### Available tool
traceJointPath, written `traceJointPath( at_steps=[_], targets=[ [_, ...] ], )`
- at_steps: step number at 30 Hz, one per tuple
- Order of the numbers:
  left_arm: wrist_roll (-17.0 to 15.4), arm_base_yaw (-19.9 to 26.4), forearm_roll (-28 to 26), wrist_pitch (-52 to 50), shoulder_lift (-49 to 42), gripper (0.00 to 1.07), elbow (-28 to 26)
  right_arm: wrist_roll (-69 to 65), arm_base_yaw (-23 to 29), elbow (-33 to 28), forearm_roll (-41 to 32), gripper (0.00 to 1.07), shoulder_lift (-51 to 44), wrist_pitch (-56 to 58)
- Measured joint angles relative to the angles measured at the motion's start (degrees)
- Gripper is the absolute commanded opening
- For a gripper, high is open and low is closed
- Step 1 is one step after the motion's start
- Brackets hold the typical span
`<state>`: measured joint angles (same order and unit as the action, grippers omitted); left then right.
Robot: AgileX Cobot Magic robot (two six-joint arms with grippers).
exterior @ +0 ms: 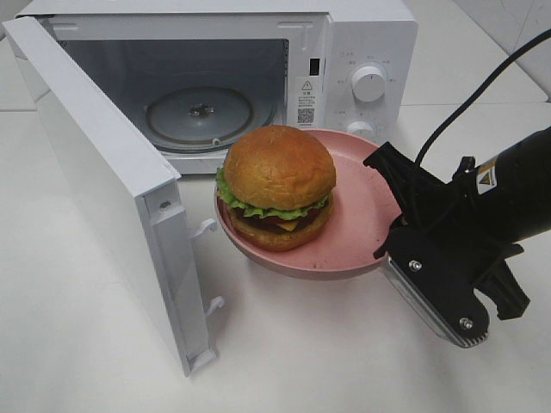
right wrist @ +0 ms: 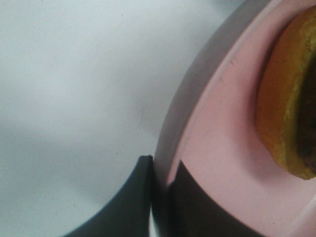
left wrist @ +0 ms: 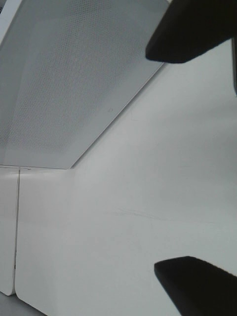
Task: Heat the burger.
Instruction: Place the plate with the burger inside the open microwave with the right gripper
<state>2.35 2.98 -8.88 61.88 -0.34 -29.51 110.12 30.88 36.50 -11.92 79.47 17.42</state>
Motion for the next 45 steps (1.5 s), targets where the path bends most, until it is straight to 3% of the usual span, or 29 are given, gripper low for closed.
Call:
traceJointPath(
  at_steps=[21, 45],
  targets=[
    [0.00, 0.00, 0.00, 0.00, 0.00, 1.00, 0.00, -1.26, 0.00, 9.00, 0.17, 0.00, 4.41, 3.90],
    [0.00, 0.00, 0.00, -0.06, 0.00, 1.00, 0.00, -3.38, 4.01, 18.11, 1.66, 0.00, 12.95, 6.02]
  ],
)
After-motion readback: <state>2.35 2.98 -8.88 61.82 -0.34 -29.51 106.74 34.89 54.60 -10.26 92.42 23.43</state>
